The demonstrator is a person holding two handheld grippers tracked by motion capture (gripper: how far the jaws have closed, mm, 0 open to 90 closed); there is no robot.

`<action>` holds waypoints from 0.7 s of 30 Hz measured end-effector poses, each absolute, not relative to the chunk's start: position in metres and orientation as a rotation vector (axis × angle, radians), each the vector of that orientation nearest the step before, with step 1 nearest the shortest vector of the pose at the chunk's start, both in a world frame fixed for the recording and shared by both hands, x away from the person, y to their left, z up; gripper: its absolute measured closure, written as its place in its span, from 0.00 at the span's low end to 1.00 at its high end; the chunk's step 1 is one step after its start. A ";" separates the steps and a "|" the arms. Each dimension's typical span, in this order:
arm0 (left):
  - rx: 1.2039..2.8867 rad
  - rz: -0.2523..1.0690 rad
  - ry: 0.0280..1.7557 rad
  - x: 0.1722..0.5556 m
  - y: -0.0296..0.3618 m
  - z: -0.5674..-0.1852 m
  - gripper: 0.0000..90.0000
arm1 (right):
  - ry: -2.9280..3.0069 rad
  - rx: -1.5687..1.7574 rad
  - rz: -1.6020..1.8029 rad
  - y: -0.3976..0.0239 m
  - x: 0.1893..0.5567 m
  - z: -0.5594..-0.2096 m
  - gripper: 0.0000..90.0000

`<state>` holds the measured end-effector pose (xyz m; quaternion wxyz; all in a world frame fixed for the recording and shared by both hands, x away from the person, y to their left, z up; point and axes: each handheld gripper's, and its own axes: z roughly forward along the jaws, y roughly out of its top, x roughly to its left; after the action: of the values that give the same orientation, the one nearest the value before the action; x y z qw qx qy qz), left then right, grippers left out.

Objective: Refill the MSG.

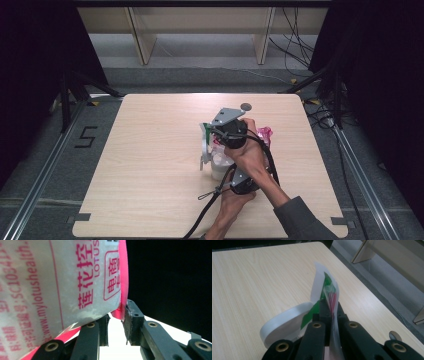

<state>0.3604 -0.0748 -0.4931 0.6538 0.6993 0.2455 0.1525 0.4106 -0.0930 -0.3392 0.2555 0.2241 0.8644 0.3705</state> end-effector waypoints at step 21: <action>1.628 0.329 0.679 0.362 -0.064 -0.497 0.80 | 2.222 0.684 1.264 -0.136 0.402 -0.325 1.00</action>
<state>0.3621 -0.0637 -0.4973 0.6239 0.7089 0.2959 0.1435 0.4021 -0.1361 -0.3252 0.2454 0.2505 0.8140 0.4630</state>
